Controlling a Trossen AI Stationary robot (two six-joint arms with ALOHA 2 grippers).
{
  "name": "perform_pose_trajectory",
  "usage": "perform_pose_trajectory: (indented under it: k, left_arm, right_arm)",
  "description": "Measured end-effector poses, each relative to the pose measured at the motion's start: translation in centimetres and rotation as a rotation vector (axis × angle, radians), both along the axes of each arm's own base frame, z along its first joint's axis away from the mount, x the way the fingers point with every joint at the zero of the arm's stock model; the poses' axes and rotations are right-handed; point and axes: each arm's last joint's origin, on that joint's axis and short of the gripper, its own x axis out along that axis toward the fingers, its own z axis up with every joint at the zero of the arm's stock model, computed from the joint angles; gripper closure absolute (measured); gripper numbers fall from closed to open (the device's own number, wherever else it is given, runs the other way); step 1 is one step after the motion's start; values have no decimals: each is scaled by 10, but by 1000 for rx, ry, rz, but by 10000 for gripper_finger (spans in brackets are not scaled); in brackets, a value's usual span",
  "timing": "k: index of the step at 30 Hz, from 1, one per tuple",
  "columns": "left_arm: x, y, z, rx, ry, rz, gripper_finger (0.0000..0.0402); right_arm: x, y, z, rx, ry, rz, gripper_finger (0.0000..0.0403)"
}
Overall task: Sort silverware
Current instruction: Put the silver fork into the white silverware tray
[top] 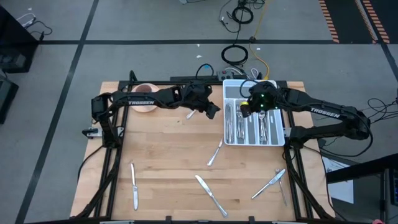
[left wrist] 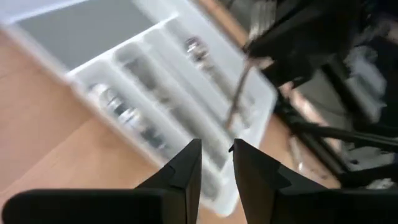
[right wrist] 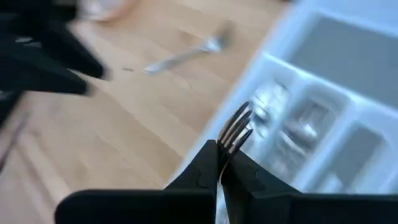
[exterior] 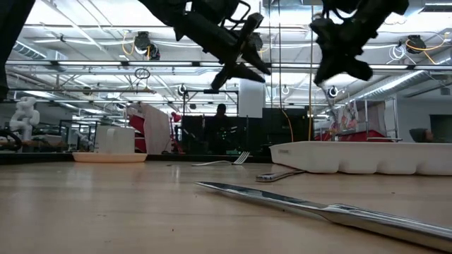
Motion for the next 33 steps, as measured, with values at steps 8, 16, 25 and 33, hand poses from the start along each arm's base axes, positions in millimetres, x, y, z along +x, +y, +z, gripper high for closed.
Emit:
perform_pose_trajectory:
  k: [8,16,25,33]
  left_arm:
    - [-8,5,-6,-35,101,38,305]
    - [-32,0,-8,-1,312,-44,308]
    - [-63,-5,6,118,485,-82,308]
    - [-84,-9,15,165,595,-111,308]
  right_arm:
    - [-4,-1,-16,157,129,-248,403]
    - [37,-20,-38,185,373,-349,403]
    - [107,-50,-40,228,663,-366,403]
    - [131,-58,-35,325,915,-375,403]
